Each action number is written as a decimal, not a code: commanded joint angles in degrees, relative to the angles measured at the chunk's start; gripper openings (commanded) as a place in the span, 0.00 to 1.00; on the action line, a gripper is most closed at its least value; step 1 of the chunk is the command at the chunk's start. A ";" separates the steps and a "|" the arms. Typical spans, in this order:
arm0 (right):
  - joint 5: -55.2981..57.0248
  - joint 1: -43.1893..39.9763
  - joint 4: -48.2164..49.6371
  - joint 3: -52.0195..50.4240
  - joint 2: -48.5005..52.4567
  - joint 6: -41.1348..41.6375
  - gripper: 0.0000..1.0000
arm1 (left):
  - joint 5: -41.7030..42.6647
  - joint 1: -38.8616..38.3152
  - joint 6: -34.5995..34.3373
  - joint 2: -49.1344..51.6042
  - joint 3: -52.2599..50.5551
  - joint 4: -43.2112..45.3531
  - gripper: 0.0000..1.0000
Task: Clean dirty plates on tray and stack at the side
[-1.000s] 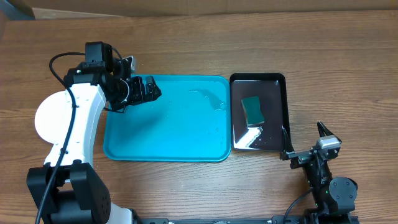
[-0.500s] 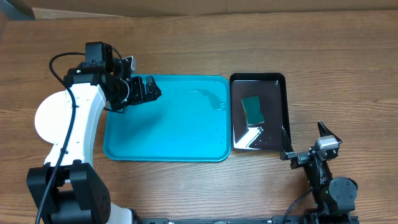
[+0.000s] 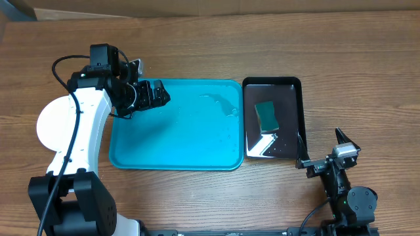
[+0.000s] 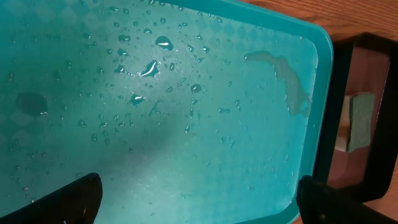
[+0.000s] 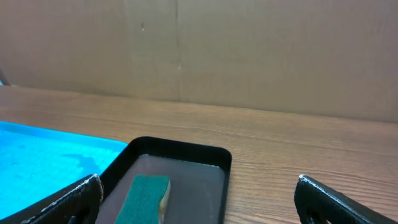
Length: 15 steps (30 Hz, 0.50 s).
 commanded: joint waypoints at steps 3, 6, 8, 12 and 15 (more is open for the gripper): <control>0.02 -0.44 0.33 -0.61 -0.63 -0.24 1.00 | 0.83 -0.04 1.53 -1.05 1.11 0.09 1.00; 0.02 -0.44 0.35 -0.61 -0.63 -0.24 1.00 | 0.83 -0.04 1.51 -1.05 1.11 0.09 1.00; 0.02 -0.44 0.35 -0.61 -0.63 -0.24 1.00 | 0.72 -0.07 1.53 -1.05 1.09 0.09 1.00; 0.02 -0.44 0.35 -0.61 -0.63 -0.24 1.00 | -1.42 -0.90 1.53 -3.98 1.07 0.11 1.00; 0.02 -0.44 0.35 -0.61 -0.63 -0.24 1.00 | -4.07 -1.97 1.51 -8.90 1.07 0.07 1.00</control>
